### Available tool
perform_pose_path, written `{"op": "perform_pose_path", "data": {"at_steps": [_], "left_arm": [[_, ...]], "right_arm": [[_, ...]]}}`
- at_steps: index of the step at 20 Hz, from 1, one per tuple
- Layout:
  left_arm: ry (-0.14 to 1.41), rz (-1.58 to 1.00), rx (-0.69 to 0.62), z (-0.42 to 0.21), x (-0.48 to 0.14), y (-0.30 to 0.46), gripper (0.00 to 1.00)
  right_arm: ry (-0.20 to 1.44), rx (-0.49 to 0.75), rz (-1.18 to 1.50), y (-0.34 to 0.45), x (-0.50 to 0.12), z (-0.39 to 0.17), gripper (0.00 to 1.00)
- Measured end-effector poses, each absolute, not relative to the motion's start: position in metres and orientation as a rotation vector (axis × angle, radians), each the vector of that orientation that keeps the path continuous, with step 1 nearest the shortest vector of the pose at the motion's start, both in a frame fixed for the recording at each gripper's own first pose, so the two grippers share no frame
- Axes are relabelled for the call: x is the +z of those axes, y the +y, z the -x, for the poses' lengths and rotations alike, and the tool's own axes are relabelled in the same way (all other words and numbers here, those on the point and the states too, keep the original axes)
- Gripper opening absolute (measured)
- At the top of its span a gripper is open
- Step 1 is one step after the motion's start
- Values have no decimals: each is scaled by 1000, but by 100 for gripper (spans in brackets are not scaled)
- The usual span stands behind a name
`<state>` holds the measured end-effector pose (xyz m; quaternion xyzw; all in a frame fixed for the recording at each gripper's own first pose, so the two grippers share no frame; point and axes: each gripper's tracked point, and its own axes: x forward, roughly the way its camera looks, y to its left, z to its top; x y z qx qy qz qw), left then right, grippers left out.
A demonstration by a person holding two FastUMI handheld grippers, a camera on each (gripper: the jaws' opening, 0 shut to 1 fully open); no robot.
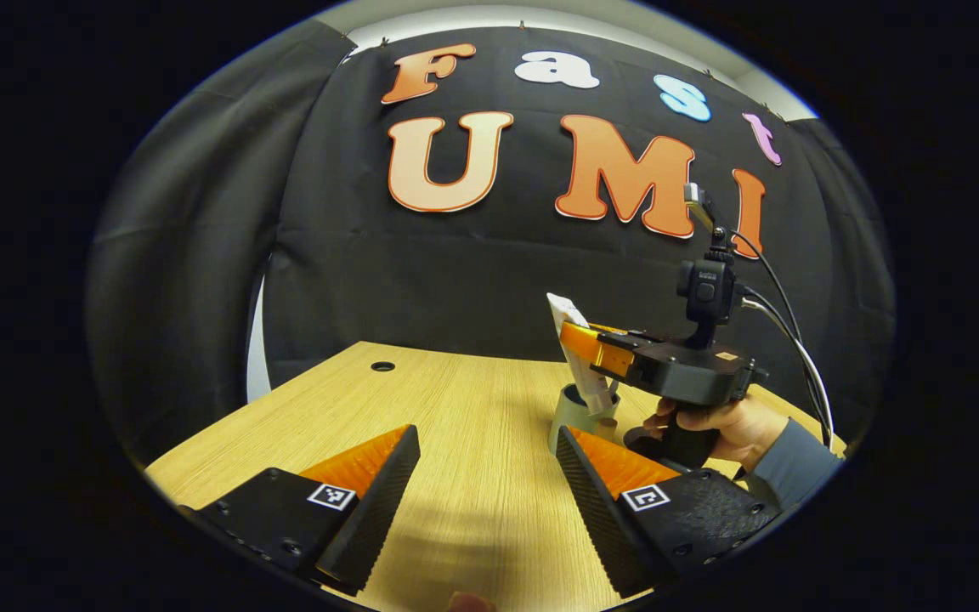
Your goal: Put the toothbrush and toothpaste on the desktop into the cup, then pick up the cup and place it on the coaster on the desktop.
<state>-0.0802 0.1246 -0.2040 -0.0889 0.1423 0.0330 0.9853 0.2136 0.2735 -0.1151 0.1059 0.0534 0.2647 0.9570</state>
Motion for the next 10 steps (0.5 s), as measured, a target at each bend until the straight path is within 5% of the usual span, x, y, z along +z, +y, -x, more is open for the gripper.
{"op": "perform_pose_path", "data": {"at_steps": [10], "left_arm": [[322,211,83,92,-230,132,98]], "right_arm": [[46,460,-350,247,-90,-240,15]]}}
